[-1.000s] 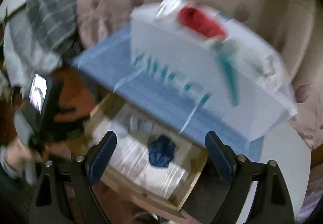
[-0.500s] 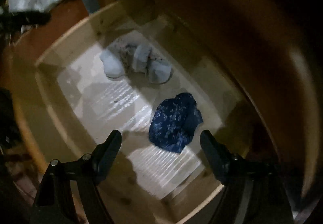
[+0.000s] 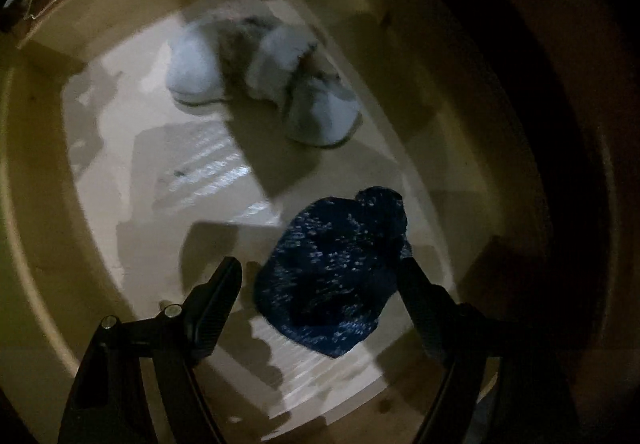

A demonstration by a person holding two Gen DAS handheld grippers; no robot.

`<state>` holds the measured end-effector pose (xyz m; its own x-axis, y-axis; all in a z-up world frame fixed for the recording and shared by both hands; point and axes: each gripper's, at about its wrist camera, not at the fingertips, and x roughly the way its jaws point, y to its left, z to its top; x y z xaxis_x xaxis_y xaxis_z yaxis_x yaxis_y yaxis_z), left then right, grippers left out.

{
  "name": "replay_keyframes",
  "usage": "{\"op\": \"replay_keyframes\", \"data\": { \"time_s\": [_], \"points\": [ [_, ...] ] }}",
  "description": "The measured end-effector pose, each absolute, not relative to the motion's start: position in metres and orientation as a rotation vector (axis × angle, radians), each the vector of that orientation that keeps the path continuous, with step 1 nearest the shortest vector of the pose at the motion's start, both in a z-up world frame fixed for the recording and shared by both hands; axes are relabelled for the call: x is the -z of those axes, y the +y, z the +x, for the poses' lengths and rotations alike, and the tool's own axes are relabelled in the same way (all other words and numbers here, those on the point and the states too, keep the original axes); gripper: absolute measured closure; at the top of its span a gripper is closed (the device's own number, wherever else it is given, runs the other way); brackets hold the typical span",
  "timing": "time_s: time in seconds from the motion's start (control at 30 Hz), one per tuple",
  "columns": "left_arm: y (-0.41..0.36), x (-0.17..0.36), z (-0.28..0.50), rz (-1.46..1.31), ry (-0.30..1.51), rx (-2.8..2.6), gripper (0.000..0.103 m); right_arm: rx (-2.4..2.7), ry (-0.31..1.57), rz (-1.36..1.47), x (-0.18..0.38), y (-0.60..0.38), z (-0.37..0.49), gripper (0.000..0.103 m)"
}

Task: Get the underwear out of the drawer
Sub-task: 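Move the empty right tool down into the drawer to the dark blue floral garment, then grasp the dark blue floral garment with the right tool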

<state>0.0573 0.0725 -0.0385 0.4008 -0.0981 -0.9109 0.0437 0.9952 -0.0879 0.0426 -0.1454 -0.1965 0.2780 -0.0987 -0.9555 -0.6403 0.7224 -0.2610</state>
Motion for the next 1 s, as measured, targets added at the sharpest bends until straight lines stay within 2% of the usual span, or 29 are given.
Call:
{"op": "replay_keyframes", "data": {
  "time_s": [0.2,0.23,0.33,0.6,0.73,0.77,0.8,1.0],
  "points": [
    [0.069,0.041,0.058,-0.049,1.168,0.095,0.055,-0.438,1.318,-0.603,0.228,-0.165,0.057,0.026],
    [0.069,0.041,0.059,-0.05,1.169,0.098,0.055,-0.455,1.337,-0.563,0.234,-0.17,0.059,0.027],
    [0.068,0.042,0.059,-0.04,1.171,0.093,0.055,-0.488,1.362,-0.516,0.243,-0.173,0.057,0.041],
    [0.067,0.043,0.06,-0.031,1.179,0.094,0.055,-0.587,1.432,-0.527,0.269,-0.168,0.038,0.046],
    [0.066,0.045,0.06,-0.039,1.194,0.105,0.055,-0.551,1.413,-0.54,0.282,-0.163,0.036,0.042],
    [0.066,0.045,0.059,-0.037,1.194,0.105,0.055,-0.537,1.411,-0.532,0.284,-0.167,0.036,0.032],
    [0.066,0.046,0.059,-0.036,1.195,0.105,0.055,-0.527,1.412,-0.526,0.288,-0.166,0.04,0.028],
    [0.066,0.046,0.059,-0.034,1.196,0.107,0.055,-0.547,1.433,-0.518,0.315,-0.162,0.05,0.027]
  ]
}}
